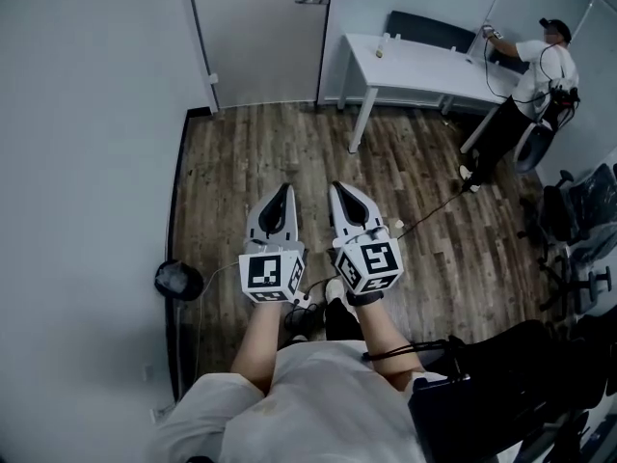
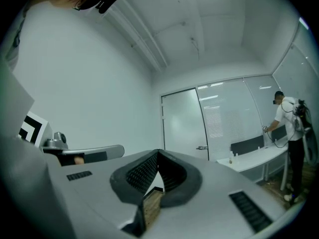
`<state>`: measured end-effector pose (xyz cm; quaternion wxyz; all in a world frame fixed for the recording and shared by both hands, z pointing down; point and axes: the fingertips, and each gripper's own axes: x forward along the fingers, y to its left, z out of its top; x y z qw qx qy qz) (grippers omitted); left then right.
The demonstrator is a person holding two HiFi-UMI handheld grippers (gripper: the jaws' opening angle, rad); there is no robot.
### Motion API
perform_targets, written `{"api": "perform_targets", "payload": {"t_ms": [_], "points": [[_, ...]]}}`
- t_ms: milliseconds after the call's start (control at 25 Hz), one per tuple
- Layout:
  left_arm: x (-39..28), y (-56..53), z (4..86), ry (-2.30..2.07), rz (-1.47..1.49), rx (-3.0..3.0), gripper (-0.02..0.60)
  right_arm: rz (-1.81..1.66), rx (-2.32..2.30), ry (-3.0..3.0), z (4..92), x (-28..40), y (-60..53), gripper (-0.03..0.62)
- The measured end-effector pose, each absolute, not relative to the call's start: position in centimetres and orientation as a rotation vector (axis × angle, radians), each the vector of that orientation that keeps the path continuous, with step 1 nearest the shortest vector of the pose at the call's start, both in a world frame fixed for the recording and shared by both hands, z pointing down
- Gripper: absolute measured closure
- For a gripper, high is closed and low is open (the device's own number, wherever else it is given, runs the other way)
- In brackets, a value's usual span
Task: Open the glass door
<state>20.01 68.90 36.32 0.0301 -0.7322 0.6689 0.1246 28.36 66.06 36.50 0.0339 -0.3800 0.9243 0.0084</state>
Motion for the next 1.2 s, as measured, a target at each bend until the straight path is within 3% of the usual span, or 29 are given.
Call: {"api": "perform_targets", "payload": {"t_ms": [720, 960, 1200], "points": [[21.8, 40.2, 33.1, 2.084, 0.35, -2.188, 0.58, -0.015, -1.059, 2.767, 33.2, 30.2, 37.0, 0.592], [24.1, 39.5, 35.6, 2.097, 0.351, -2.143, 0.58, -0.022, -1.064, 2.743, 35.8, 33.5, 34.9, 0.592], [19.5, 32.2, 33.8, 2.158, 0.321, -2.122, 0.58, -0.074, -1.032, 2.779, 34.8, 29.1, 27.4, 0.592]]}}
